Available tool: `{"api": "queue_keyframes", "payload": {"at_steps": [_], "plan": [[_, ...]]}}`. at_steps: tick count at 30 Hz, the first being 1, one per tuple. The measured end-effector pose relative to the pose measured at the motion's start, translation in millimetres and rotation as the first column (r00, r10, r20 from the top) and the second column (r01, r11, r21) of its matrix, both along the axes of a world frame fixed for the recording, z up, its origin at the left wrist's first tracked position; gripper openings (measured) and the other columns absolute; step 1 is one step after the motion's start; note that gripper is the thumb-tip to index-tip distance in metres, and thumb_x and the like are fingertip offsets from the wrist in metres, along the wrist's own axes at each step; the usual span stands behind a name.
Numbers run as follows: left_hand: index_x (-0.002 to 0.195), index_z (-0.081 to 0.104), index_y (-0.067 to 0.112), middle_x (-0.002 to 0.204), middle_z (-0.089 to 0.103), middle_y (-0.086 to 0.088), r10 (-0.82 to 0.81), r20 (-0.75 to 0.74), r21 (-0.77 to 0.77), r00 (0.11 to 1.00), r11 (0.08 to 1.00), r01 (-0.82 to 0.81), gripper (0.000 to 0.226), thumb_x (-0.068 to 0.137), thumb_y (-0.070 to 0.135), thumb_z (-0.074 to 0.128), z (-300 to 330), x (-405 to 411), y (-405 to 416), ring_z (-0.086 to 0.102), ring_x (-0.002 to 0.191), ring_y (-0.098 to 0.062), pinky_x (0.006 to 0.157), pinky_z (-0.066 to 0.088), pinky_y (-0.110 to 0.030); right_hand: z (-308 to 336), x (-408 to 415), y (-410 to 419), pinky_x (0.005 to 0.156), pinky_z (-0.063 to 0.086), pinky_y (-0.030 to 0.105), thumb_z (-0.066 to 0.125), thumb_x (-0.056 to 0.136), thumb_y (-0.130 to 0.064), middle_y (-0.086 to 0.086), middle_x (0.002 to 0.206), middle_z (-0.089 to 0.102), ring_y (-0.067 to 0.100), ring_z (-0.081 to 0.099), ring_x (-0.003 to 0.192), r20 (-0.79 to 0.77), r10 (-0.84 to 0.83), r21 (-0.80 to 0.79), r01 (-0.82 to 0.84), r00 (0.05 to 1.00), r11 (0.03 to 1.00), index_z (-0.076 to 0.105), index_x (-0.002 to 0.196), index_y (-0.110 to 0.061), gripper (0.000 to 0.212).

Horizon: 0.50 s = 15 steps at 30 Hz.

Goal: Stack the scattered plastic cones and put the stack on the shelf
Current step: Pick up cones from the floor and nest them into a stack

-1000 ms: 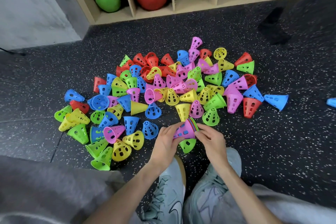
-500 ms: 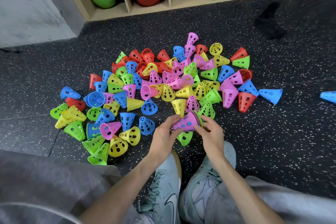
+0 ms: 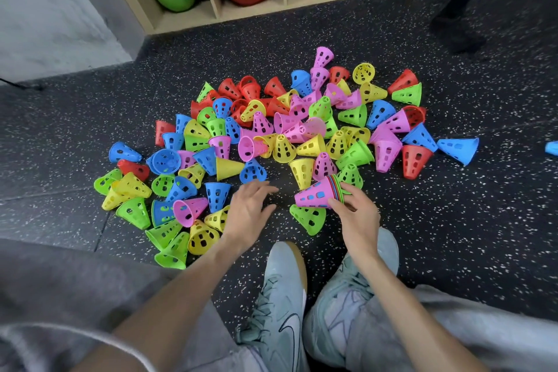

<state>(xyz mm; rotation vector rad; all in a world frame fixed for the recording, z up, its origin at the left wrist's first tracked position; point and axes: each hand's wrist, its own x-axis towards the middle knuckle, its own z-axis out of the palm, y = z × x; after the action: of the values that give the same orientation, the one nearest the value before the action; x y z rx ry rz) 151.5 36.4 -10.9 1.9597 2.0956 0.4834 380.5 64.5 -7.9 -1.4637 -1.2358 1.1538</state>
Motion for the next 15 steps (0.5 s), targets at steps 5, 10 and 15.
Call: {"api": "queue_keyframes", "payload": {"at_steps": [5,10,15], "plan": [[0.140,0.059,0.022,0.151,0.047,-0.008,0.170,-0.016,-0.075,0.985,0.982,-0.171,0.045,0.097,0.011,0.066,-3,-30,2,0.042,0.140,-0.028,0.115,0.038,-0.041,-3,-2,0,0.083,0.048,0.021,0.073,0.089,-0.014,-0.023,0.096,0.067,-0.021,0.060,0.090,0.011,0.024,0.000,-0.024,1.000,1.000,0.067,0.126,-0.023,0.038],[0.127,0.067,0.022,0.132,0.059,-0.004,0.282,0.118,-0.095,0.952,0.958,-0.271,0.034,0.097,0.005,0.063,-8,-34,-3,0.062,0.087,-0.020,0.081,0.052,-0.034,-4,-1,-1,0.086,0.051,0.029,0.073,0.088,-0.012,-0.022,0.095,0.070,-0.016,0.063,0.090,0.013,0.024,0.007,-0.024,1.000,1.000,0.065,0.113,-0.038,0.037],[0.132,0.066,0.016,0.121,0.059,-0.004,0.321,0.177,-0.079,0.930,0.947,-0.312,0.033,0.099,0.013,0.066,-7,-30,0,0.063,0.095,-0.023,0.085,0.052,-0.034,-3,-2,-1,0.088,0.050,0.027,0.073,0.089,-0.011,-0.027,0.096,0.067,-0.019,0.062,0.091,0.010,0.023,0.009,-0.024,1.000,1.000,0.063,0.111,-0.040,0.038]]}}
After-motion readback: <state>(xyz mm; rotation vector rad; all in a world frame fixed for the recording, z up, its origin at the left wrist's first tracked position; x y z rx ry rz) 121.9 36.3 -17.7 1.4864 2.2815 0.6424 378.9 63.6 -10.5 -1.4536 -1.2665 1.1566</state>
